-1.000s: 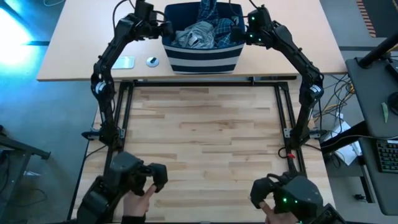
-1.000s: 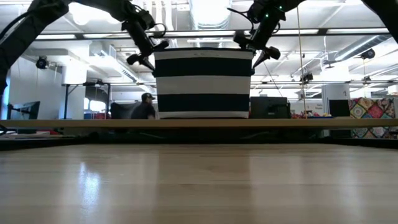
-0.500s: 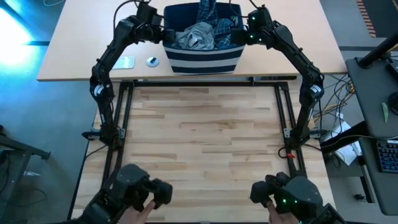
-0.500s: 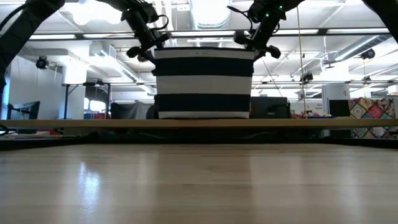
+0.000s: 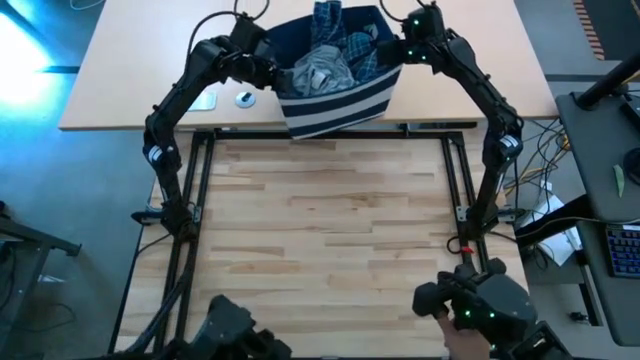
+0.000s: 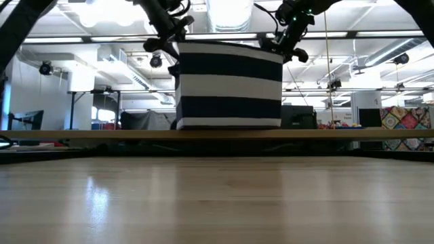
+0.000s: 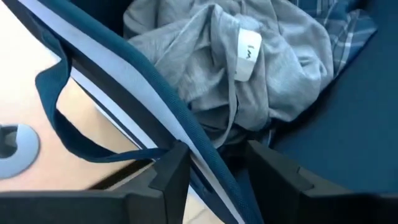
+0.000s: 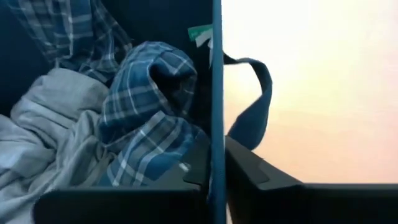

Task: Fold Laundry from Bin
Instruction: Remove the blue patterned pants from the blue laundry bin

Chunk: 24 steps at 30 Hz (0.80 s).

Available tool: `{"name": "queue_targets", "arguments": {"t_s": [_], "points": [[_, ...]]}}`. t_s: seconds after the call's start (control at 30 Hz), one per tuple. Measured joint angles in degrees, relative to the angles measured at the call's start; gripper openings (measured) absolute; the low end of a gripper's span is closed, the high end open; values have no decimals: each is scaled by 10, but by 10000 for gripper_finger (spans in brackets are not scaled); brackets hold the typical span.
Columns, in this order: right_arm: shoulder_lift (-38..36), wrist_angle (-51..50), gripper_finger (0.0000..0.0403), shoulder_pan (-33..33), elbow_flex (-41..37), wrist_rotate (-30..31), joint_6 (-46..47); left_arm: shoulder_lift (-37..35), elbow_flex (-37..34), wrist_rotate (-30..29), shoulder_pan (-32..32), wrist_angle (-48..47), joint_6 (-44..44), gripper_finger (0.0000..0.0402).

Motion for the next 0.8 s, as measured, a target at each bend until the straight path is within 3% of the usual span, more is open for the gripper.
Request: {"name": "queue_targets", "arguments": {"t_s": [0.17, 0.43, 0.6, 0.8], "points": [[-1, -16, 131, -7, 25, -13, 6, 1, 0, 6, 25, 11, 2, 190], [-11, -139, 244, 6, 145, -10, -26, -39, 0, 98, 92, 22, 24, 275], [-83, -246, 270, 59, 100, -13, -49, -50, 2, 104, 170, 128, 19, 294], [-153, -302, 267, 139, 18, -9, -4, 24, 0, 154, 225, 239, 0, 277]]}}
